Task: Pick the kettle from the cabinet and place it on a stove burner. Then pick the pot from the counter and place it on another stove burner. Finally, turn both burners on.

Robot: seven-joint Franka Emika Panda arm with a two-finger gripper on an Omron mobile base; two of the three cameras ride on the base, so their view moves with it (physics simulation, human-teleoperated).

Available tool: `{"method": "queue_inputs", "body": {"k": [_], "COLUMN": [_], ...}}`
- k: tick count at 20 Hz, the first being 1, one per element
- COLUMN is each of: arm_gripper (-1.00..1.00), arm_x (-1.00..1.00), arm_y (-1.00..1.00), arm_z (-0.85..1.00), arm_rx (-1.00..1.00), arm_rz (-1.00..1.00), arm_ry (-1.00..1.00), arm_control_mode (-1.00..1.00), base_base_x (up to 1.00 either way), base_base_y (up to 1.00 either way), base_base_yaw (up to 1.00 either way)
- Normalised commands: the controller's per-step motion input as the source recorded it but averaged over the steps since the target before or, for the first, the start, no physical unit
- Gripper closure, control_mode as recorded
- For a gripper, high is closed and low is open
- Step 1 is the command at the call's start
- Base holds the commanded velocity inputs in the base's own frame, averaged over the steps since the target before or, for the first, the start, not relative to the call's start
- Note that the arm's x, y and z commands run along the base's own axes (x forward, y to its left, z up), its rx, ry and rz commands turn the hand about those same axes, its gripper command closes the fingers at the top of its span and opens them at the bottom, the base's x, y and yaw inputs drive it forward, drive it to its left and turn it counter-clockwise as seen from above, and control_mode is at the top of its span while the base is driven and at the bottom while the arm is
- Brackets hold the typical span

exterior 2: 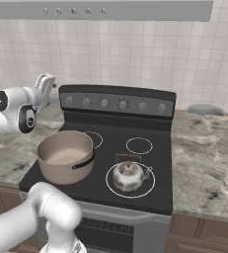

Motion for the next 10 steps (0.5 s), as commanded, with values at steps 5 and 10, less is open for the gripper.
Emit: {"method": "queue_inputs", "body": {"k": [5,10], "arm_gripper": [-1.0,-1.0], "arm_x": [0.04,0.07], "arm_y": [0.41,0.47], "arm_z": [0.0,0.0], "arm_rx": [0.4,0.43], "arm_rz": [-0.17,-0.17], "arm_ry": [-0.09,-0.06], "arm_control_mode": [-1.0,-1.0], "base_base_x": [0.0,0.0], "base_base_y": [0.0,0.0], "base_base_yaw": [0.0,0.0]}}
